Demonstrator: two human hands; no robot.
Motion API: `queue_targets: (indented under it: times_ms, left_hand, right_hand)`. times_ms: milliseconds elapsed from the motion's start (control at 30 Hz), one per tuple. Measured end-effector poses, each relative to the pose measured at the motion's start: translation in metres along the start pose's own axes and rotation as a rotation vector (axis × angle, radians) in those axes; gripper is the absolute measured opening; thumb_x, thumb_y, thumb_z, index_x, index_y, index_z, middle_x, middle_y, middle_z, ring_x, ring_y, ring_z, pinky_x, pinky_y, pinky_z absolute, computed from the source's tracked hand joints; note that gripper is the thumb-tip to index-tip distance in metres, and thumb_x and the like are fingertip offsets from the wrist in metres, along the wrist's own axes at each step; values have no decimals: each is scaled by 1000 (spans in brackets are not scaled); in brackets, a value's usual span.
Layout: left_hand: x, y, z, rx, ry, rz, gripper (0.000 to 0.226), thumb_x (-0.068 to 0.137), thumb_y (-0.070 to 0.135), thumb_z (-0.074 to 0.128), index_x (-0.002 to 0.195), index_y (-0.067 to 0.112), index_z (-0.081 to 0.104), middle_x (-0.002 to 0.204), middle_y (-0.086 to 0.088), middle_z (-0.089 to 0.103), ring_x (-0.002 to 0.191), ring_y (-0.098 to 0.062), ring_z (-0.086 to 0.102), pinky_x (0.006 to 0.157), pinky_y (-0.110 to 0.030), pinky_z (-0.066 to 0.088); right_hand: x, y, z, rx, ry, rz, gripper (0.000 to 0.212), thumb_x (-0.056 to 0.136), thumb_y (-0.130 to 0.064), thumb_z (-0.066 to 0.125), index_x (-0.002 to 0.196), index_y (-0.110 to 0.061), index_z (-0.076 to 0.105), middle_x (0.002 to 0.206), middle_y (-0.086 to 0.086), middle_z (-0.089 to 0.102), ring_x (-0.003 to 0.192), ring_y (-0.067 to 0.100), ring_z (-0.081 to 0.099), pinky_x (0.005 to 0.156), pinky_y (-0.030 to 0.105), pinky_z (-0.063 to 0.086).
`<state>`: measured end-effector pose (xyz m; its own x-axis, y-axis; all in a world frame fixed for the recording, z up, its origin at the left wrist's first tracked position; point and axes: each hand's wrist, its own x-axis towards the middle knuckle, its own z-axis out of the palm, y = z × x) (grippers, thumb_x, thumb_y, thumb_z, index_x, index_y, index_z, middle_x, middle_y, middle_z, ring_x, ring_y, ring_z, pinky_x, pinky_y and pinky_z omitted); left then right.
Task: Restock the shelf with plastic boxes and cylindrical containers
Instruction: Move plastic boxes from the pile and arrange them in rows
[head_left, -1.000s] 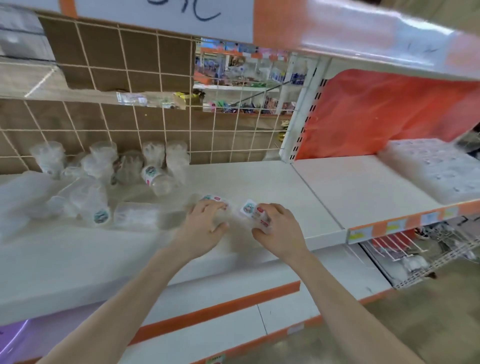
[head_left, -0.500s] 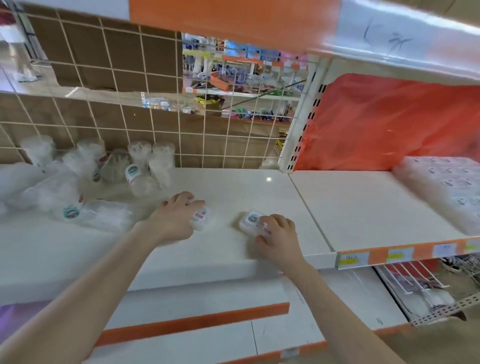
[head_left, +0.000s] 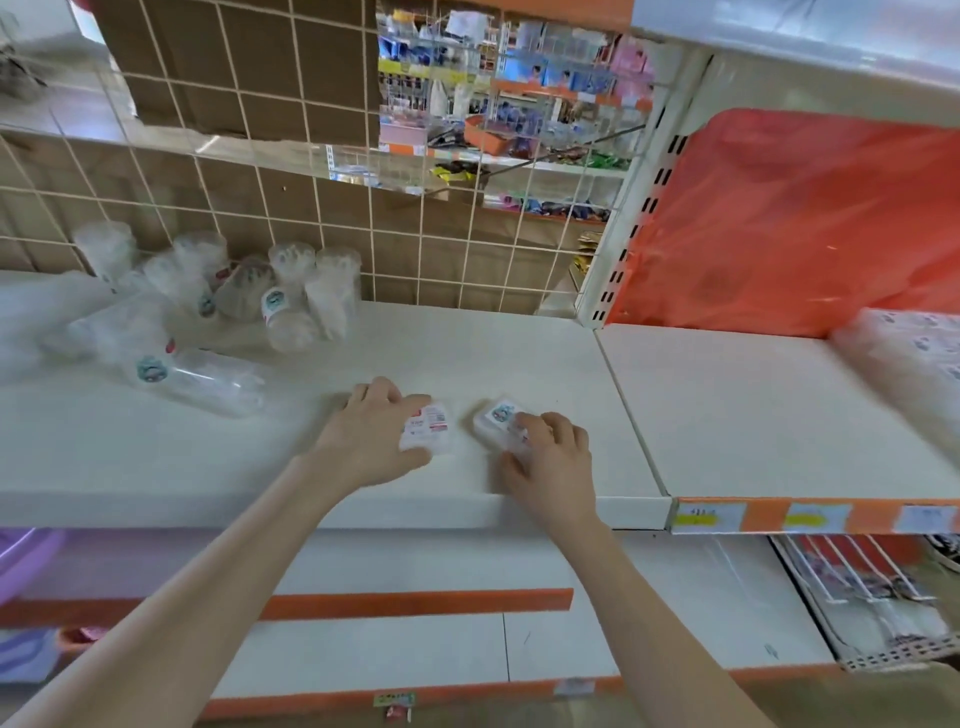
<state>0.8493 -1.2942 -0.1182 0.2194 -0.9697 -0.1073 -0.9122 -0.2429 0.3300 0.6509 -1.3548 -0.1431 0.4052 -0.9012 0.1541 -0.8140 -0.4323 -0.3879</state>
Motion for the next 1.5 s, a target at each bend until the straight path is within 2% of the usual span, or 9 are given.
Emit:
queue_targets:
  times_ms: [233,467,600,767,867,1000,1267,1367,1500]
  left_hand:
    - [-18,1,28,-196,269,-24,66,78,36,65,138,26,39,130,-1,42,116,-24,38,98,-29,30]
    - [-19,0,32,-226,313,27,66,72,34,69,132,21,44,126,-4,49,111,-28,46,90,-35,37]
    - [-21,4,32,-237,344,93,64,67,35,75,125,18,53,121,-3,54,108,-28,48,89,-34,39]
    - [-24,28,35,-236,327,117,58,69,30,75,121,15,56,122,-4,54,110,-28,46,92,-31,34]
    - [-23,57,39,-266,311,134,57,70,31,74,122,16,55,124,-3,52,113,-27,45,93,-31,34]
    - [-16,106,51,-299,298,171,58,73,32,72,124,15,53,125,-3,51,116,-25,44,94,-31,32]
    - [14,269,91,-325,269,314,59,74,31,73,126,14,52,126,-3,49,117,-25,42,95,-27,28]
    - [19,329,109,-372,242,326,57,75,30,71,127,16,51,127,-2,48,116,-25,42,93,-28,30]
    - [26,374,127,-380,217,336,56,75,28,72,126,14,52,127,-5,49,118,-26,43,97,-29,29]
  right_hand:
    - [-2,-5,3,32,61,95,47,75,-18,62,122,-18,56,123,8,51,110,30,42,85,35,36]
    - [-7,-7,-5,41,44,108,44,76,-16,63,120,-11,58,119,13,54,111,31,45,88,32,32]
    - [-12,-9,-23,180,79,138,55,68,-32,51,117,-9,58,118,10,58,113,28,46,91,26,25]
    - [-37,19,-48,161,124,193,61,65,-38,47,119,-11,58,120,9,57,113,30,45,91,31,28]
    - [-48,49,-61,122,140,234,58,68,-39,50,119,-12,59,120,9,57,112,31,46,92,33,30]
    - [-56,95,-82,24,214,276,44,74,-29,69,116,-19,61,120,8,56,107,32,48,87,37,33]
    - [-78,229,-149,57,279,309,43,76,-29,67,118,-22,60,118,3,56,112,28,46,88,35,30]
    - [-85,281,-173,55,274,335,43,77,-28,68,119,-20,59,119,5,56,113,29,48,92,38,36]
    - [-88,323,-191,42,253,369,43,79,-32,65,121,-23,57,122,4,53,117,27,44,92,39,32]
